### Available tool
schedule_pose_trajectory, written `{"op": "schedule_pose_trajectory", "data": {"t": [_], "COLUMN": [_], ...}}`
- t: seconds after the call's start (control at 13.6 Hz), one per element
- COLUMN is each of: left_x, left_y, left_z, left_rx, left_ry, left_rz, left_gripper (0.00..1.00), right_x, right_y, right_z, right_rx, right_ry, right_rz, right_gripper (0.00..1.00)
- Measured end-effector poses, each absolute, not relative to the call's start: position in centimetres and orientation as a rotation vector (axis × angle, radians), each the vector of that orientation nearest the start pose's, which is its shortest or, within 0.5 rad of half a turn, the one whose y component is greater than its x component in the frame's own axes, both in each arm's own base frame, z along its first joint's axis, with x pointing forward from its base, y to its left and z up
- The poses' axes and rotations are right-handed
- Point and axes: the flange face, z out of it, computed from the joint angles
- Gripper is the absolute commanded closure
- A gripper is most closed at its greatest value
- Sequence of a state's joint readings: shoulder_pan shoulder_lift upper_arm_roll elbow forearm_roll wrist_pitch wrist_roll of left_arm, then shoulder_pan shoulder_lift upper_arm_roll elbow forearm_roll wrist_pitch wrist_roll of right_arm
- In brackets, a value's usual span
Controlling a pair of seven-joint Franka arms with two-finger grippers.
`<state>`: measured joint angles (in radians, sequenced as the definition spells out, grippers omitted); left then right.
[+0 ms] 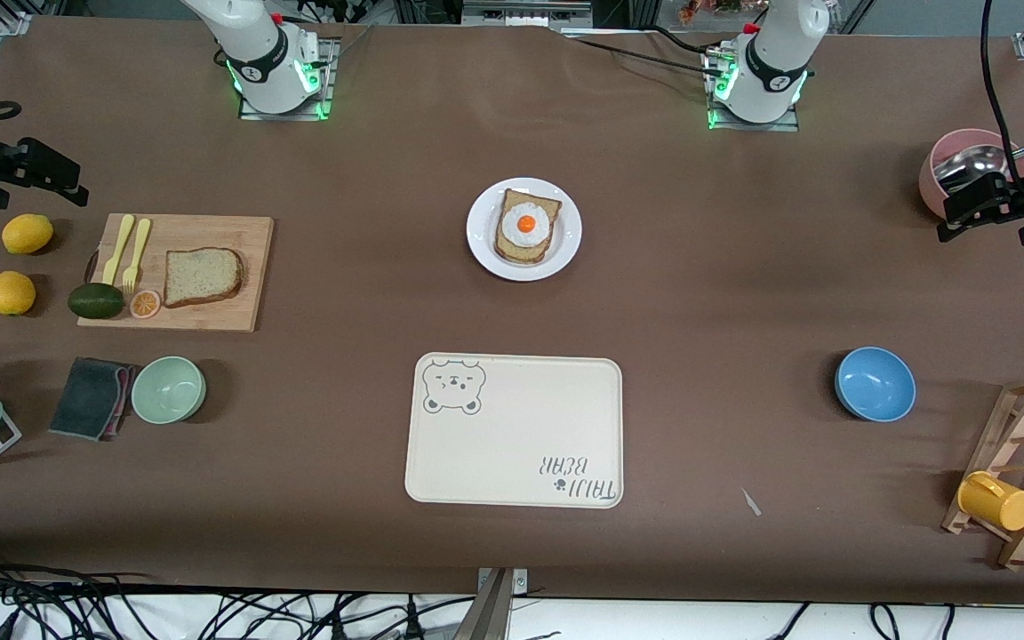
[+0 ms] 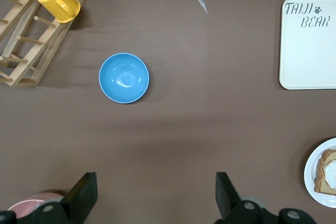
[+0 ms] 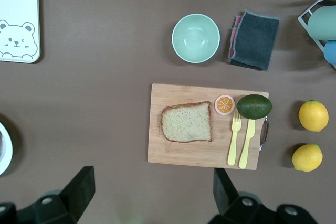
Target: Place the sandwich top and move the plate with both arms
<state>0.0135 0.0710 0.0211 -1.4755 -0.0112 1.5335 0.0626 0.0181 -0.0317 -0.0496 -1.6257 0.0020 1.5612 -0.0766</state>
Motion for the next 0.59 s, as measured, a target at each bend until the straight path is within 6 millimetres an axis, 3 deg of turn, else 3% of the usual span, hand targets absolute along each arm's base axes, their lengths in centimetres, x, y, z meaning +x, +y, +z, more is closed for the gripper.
{"op": "schedule_pose_trajectory", "data": {"t": [0.59], "left_x": [57.31], "left_y": [1.58], "left_z": [62.38], "left_rx": [-3.152], "left_ry": [0.051], "left_rz": [0.027], "left_gripper": [0.01], "right_x": [54.22], "right_y": [-1.77], "right_z": [61.5], "right_rx": [-3.136], "right_ry": [0.003], "right_rz": [0.054], "right_gripper": [0.0]}}
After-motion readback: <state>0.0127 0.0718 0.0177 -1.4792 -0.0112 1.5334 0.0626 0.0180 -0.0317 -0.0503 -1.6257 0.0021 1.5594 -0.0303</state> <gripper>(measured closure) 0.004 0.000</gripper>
